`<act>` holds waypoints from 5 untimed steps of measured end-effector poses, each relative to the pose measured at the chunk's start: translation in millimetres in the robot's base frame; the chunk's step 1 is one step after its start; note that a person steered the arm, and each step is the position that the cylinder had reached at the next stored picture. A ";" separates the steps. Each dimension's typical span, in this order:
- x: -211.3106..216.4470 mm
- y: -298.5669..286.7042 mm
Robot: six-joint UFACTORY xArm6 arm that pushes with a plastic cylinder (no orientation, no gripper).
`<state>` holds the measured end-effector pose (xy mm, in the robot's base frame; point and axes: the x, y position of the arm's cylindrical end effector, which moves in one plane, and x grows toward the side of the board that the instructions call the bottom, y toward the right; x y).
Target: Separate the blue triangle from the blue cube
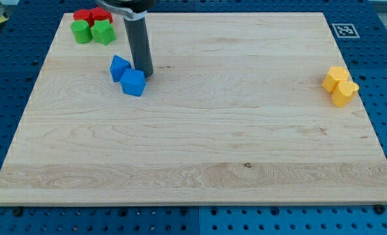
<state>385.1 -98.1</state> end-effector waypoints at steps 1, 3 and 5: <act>13.9 -7.0; 14.2 -21.9; 8.2 -43.2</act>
